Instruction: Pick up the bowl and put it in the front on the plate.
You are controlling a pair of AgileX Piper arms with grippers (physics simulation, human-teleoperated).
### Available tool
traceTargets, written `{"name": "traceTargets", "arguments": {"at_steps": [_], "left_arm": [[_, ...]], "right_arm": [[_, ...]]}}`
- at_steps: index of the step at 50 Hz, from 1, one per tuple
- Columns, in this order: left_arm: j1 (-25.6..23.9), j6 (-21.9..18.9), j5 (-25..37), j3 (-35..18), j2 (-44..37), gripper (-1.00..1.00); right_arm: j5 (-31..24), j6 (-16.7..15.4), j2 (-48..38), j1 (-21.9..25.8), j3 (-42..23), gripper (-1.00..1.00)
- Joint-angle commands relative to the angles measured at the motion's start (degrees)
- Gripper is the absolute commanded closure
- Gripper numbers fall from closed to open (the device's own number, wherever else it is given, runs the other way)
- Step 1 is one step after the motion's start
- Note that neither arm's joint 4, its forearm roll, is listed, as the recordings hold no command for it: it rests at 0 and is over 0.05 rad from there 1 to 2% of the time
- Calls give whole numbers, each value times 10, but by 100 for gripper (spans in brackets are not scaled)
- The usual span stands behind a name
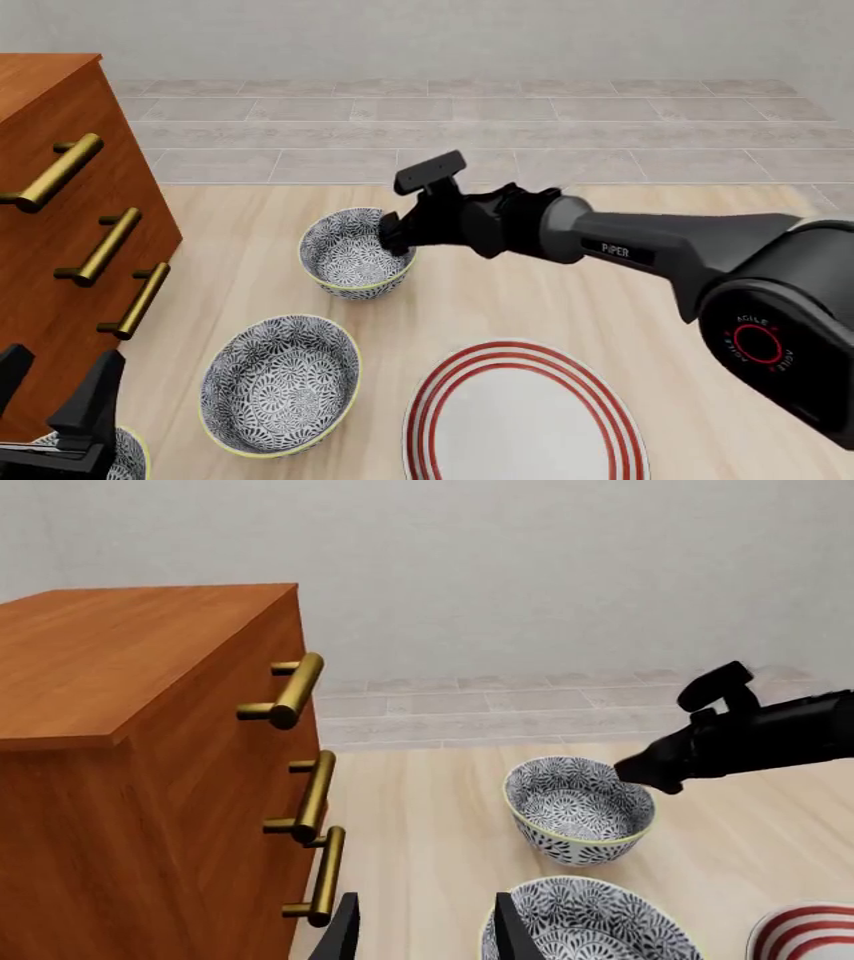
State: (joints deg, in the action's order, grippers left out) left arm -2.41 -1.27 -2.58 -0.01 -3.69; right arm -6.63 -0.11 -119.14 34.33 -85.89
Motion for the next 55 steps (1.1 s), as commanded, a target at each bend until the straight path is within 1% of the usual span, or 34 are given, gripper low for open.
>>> {"name": "traceTargets", "arguments": {"at_steps": [1,25,55], "left_arm": [[1,0,0,0,1,-100],[1,1,0,0,1,-100],[0,-1,-3,0,-3,-100]], "right_arm": [[4,3,-11,2,-2,-100],[17,8,-18,-5,7,-100],[27,8,-53,-9,-1,-100]]}}
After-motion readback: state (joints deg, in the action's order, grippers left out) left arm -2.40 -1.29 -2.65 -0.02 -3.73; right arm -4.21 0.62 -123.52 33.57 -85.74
